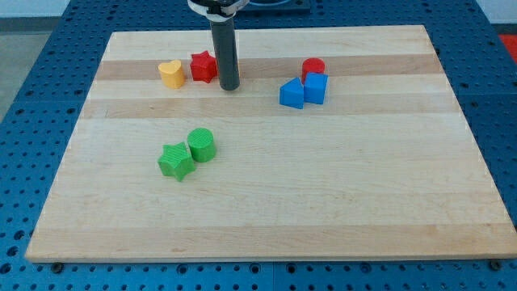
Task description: Touch the bottom left of yellow heart
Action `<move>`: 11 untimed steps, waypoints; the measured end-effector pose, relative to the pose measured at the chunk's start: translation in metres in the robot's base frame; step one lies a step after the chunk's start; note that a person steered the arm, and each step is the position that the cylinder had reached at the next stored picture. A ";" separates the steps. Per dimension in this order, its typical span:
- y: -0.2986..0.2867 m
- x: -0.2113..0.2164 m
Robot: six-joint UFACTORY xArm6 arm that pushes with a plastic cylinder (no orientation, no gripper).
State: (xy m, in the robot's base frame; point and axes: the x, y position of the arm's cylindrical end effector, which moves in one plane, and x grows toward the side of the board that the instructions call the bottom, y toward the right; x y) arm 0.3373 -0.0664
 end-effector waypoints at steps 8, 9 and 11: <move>-0.117 -0.013; -0.116 -0.017; -0.109 0.001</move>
